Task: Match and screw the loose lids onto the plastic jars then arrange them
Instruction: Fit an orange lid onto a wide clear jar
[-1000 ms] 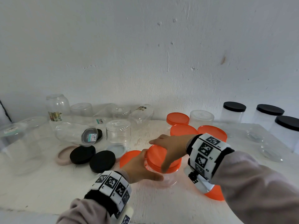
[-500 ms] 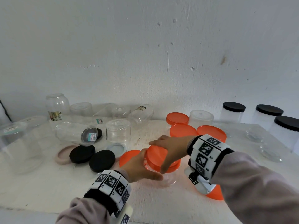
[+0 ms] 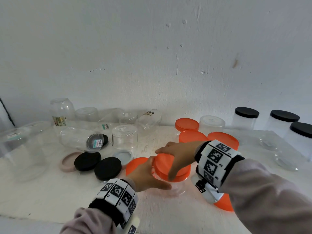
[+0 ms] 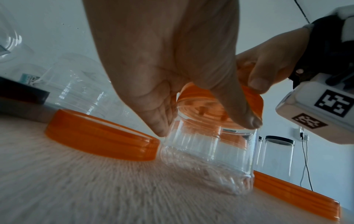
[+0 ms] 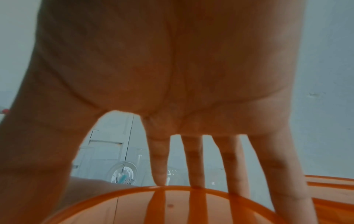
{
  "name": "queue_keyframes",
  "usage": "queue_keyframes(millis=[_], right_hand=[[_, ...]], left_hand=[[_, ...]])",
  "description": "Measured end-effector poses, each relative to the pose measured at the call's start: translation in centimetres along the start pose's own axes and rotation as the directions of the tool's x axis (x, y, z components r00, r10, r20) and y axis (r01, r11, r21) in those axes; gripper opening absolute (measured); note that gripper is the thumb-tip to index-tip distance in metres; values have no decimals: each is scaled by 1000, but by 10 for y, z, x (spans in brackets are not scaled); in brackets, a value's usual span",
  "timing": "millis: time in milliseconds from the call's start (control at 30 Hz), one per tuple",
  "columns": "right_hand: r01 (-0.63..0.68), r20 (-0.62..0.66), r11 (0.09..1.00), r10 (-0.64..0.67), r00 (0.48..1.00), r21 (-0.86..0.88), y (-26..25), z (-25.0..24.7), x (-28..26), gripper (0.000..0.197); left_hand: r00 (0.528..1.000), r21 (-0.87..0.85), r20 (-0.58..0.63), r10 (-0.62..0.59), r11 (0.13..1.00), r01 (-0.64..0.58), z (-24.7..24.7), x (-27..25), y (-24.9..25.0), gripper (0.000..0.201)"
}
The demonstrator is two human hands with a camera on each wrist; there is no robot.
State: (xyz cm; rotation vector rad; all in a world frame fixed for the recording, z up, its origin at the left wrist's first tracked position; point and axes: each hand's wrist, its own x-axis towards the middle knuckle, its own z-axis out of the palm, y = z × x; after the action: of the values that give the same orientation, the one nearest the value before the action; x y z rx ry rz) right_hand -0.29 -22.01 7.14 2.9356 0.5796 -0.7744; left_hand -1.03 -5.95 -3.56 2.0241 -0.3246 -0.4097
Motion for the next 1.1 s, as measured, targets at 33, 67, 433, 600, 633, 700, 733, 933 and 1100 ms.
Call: queue_keyframes(millis=[33, 67, 433, 600, 633, 700, 733, 933, 1100], right_hand=[[-4, -5, 1000, 4, 1000, 0, 1, 0, 0, 97], [-15, -16, 1000, 15, 1000, -4, 1, 1, 1, 96], [-4, 1, 1000, 4, 1000, 21, 2, 4, 2, 103], [-74, -67, 996, 77, 995, 43, 2, 12, 7, 106], [-93, -84, 995, 96, 992, 45, 1, 15, 8, 107], [-110, -100, 993, 114, 988, 46, -1, 16, 8, 109], [-99, -92, 994, 103, 990, 47, -1, 15, 7, 109], [1, -16, 999, -1, 1000, 34, 3, 7, 2, 98], [-88, -114, 995, 93, 989, 46, 2, 17, 7, 104]], left_hand=[[1000, 5, -2, 1, 1000, -1, 0, 0, 0, 109], [1000, 9, -3, 2, 1000, -2, 0, -1, 1, 107], [1000, 1, 6, -5, 1000, 5, 0, -2, 2, 116], [1000, 38, 1, -12, 999, 12, 0, -2, 3, 103], [1000, 50, -1, -10, 999, 11, 1, -2, 4, 103], [1000, 69, -10, -8, 998, 9, 0, -2, 4, 102], [1000, 72, -13, -9, 997, 10, 0, -2, 3, 103], [1000, 53, -13, -11, 999, 12, 1, -1, 3, 106], [1000, 71, -12, -9, 997, 10, 1, -2, 4, 101]])
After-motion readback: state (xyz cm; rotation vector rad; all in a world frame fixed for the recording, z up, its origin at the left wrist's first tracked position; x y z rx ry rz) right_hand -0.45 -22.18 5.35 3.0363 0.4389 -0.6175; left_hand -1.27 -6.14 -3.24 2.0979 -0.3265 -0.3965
